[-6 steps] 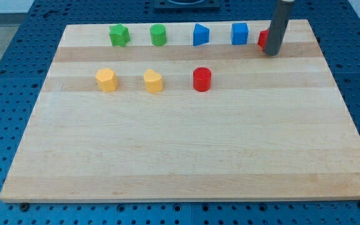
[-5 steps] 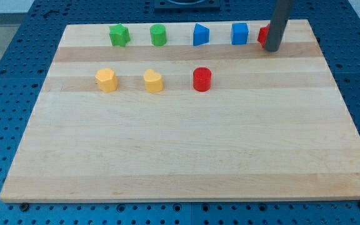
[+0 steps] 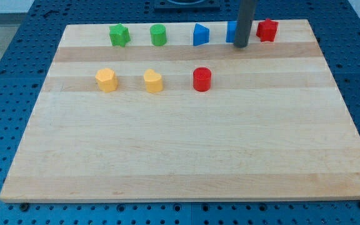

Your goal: Move the blue cube towards left side of the red star

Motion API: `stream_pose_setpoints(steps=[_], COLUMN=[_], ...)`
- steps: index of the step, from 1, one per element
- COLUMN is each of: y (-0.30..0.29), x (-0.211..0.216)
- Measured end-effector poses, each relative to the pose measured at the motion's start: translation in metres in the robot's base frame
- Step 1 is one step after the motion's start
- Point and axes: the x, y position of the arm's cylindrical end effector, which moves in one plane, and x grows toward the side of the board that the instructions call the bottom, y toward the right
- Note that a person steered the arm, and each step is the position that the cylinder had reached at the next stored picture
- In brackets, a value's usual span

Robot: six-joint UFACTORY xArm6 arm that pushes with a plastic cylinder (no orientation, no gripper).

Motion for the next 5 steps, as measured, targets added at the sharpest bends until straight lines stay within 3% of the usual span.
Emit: stream_pose_setpoints(steps=[5], y=[-0.045], x=[-0.046])
